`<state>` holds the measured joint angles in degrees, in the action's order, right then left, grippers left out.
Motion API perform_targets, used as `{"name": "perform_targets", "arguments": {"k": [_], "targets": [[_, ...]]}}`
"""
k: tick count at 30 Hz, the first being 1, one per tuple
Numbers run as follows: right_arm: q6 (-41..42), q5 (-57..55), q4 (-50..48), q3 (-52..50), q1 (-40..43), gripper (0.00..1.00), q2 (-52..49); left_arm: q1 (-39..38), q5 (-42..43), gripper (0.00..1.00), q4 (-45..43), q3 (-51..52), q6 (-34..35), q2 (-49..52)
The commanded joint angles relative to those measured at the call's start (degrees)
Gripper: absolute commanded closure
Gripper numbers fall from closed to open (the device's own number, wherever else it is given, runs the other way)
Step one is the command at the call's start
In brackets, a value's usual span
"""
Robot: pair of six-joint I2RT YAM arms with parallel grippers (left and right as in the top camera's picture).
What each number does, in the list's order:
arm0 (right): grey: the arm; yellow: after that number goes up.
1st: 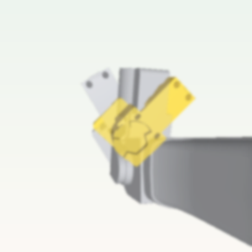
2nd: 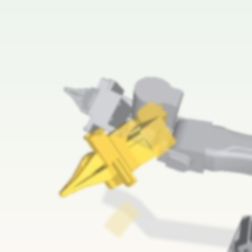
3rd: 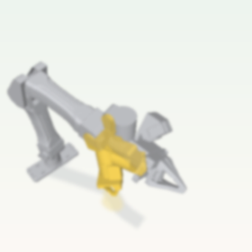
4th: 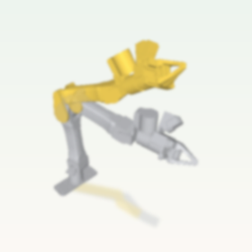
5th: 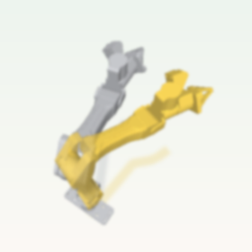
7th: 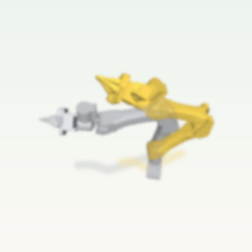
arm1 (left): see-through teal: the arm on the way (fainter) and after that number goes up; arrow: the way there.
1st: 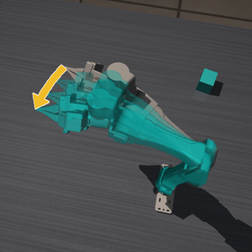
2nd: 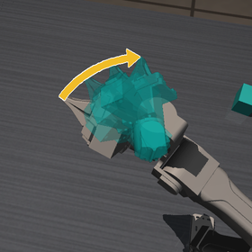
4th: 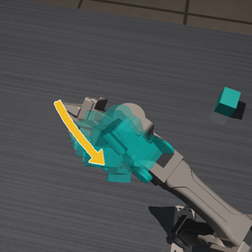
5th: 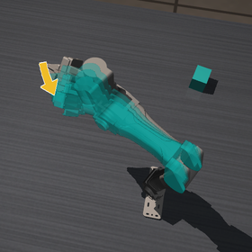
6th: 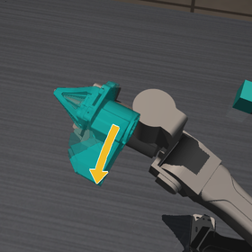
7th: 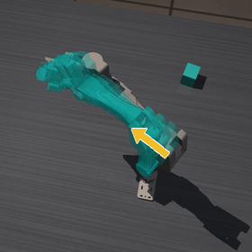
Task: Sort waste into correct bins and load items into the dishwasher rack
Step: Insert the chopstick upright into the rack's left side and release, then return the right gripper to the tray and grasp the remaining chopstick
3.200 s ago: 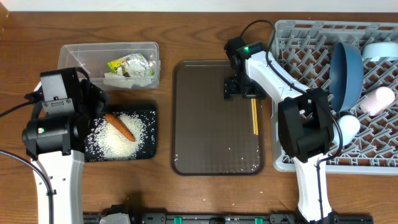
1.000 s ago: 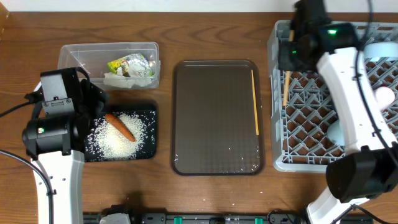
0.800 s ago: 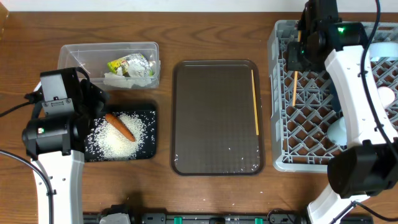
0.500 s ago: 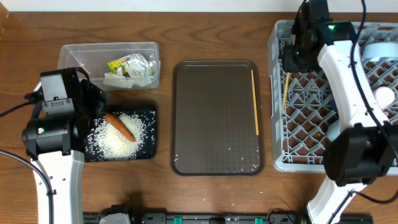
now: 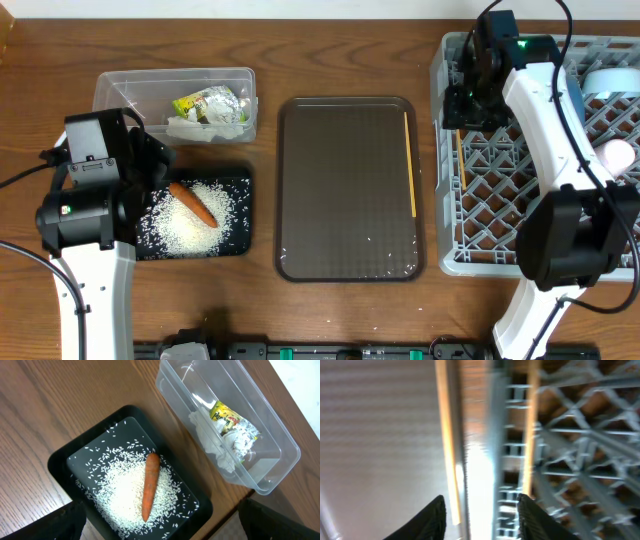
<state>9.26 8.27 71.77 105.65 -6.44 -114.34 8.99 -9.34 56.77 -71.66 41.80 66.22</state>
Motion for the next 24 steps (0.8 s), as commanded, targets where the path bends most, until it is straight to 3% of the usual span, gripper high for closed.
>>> {"name": "perform_targets", "arguments": {"k": [1,5,6,13,24], "targets": [[-0.3,7.3,-0.2,0.0,-3.7,0.41,5.7,0.4,-0.1,0.01,0.2,-0.1,0.1,0.0],[1.1,3.7,-0.6,0.0,-8.8,0.06,6.0,0.4,-0.1,0.01,0.2,-0.1,0.1,0.0],[2.0,2.4,-0.6,0.0,-9.9,0.05,5.6,0.4,-0.1,0.01,0.2,-0.1,0.1,0.0],[14.1,-13.7,-0.7,-0.1,-17.0,0.12,1.2,0.4,-0.1,0.01,0.2,-0.1,0.1,0.0],[14.1,-13.9,-3.1,-0.1,-17.6,0.20,-9.2,0.4,-0.1,0.01,0.2,-0.1,0.1,0.0]]}}
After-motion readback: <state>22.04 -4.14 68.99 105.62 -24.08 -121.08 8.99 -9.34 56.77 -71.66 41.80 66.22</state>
